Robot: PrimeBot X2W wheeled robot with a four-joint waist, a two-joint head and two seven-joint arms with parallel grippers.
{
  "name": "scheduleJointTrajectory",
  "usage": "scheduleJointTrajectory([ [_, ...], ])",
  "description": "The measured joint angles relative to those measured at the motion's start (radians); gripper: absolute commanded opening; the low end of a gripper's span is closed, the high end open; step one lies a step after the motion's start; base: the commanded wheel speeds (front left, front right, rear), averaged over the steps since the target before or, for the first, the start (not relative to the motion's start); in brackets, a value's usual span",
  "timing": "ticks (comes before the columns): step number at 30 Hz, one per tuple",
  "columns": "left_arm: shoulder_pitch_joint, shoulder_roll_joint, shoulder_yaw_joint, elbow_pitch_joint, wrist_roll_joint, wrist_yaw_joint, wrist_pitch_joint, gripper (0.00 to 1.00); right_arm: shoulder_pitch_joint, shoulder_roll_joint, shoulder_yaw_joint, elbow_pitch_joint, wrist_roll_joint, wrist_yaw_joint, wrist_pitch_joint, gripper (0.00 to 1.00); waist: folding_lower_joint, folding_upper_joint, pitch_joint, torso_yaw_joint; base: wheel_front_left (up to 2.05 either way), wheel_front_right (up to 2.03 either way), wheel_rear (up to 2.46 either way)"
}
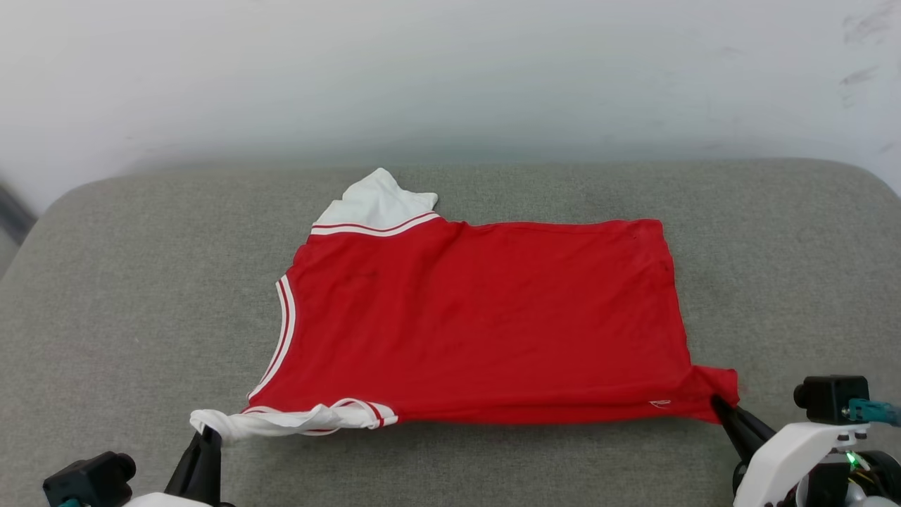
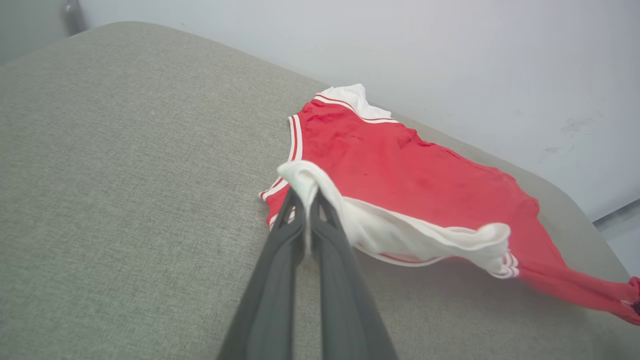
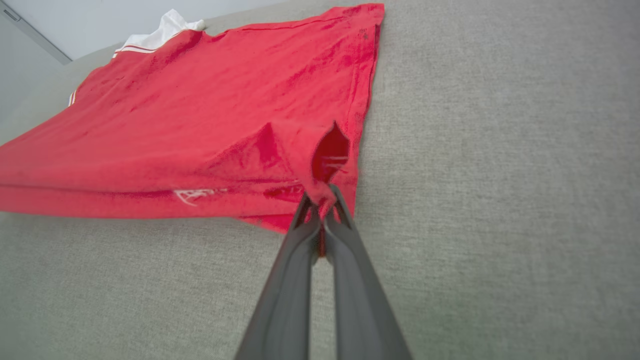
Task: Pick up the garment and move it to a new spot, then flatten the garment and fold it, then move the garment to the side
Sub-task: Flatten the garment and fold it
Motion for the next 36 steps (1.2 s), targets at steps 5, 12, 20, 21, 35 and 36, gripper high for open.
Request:
scheduleJointTrajectory([
  [5, -0.03, 0.007, -0.013, -0.014, 0.012, -0.01, 0.013, 0.0, 0.063, 0.066, -0.1, -0.163, -0.103, 0.0, 0.114, 0.0, 0.0, 0.0, 0.022, 0.002, 0.0, 0.0, 0.0],
  [12, -0.213, 0.001, -0.038, 0.074, 0.034, -0.081, 0.018, 0.0, 0.01, 0.128, -0.154, -0.233, -0.18, -0.001, 0.197, 0.0, 0.0003, 0.0, 0.097, 0.004, 0.0, 0.0, 0.0],
  [20, -0.453, -0.03, -0.072, 0.281, 0.053, -0.179, 0.02, 0.0, -0.144, 0.144, -0.164, -0.17, -0.216, -0.001, 0.212, 0.0, 0.0005, 0.0, 0.23, 0.002, 0.0, 0.0, 0.0],
  [21, -0.453, -0.03, -0.072, 0.281, 0.053, -0.179, 0.02, 0.0, -0.144, 0.144, -0.164, -0.17, -0.216, -0.001, 0.212, 0.0, 0.0005, 0.0, 0.23, 0.002, 0.0, 0.0, 0.0],
  [35, -0.596, -0.1, -0.13, 0.638, -0.018, -0.335, 0.082, 1.0, -0.235, 0.14, -0.086, 0.019, -0.233, 0.0, 0.174, 1.0, 0.0006, 0.0001, 0.298, -0.021, 0.0, 0.0, 0.0],
  [36, -0.598, -0.101, -0.126, 0.652, -0.018, -0.34, 0.075, 1.0, -0.235, 0.14, -0.077, 0.024, -0.231, 0.0, 0.165, 1.0, 0.0005, 0.0, 0.294, -0.023, 0.0, 0.0, 0.0],
])
